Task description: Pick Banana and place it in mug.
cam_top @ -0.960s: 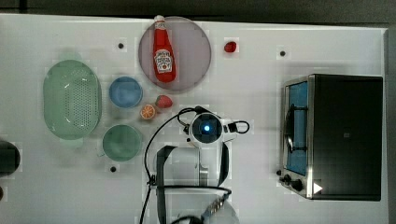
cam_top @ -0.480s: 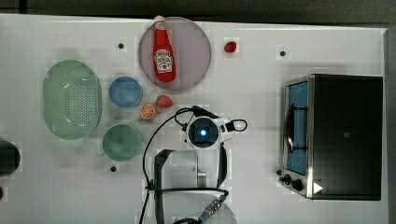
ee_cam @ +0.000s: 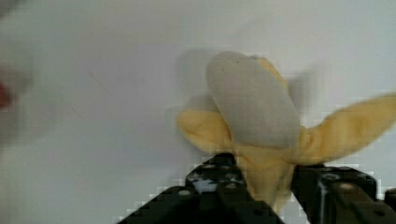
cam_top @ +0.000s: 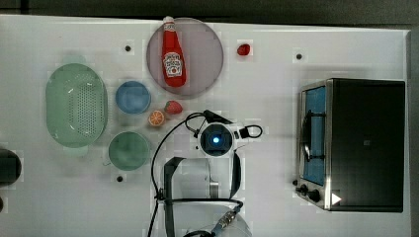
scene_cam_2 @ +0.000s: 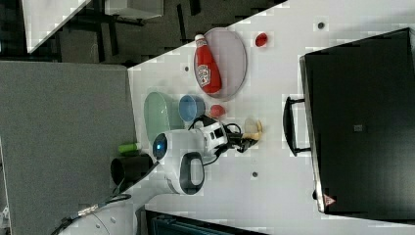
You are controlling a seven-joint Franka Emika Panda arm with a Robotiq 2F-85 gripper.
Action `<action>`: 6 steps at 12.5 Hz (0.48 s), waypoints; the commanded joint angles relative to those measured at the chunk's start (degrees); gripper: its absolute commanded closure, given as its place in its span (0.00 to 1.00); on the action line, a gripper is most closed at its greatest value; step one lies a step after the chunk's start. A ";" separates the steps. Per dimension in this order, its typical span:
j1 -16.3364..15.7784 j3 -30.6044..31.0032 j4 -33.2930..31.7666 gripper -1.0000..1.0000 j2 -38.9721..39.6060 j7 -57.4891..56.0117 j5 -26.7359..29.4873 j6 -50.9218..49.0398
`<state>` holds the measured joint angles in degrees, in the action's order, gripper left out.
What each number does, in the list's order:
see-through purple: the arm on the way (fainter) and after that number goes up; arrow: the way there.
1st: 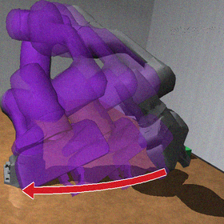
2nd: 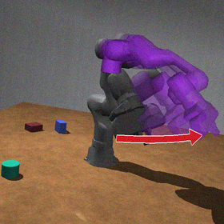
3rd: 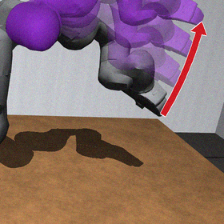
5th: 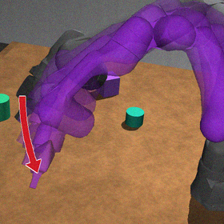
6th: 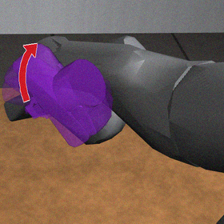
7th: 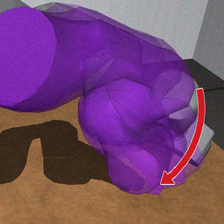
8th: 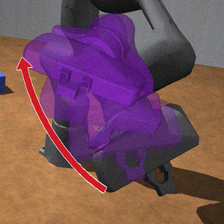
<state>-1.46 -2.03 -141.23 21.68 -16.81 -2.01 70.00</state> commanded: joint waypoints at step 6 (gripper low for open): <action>0.45 -1.64 4.50 0.67 -25.25 -1.38 0.26 -27.93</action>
<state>-1.17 -3.32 -139.55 0.05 -17.12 -2.76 41.94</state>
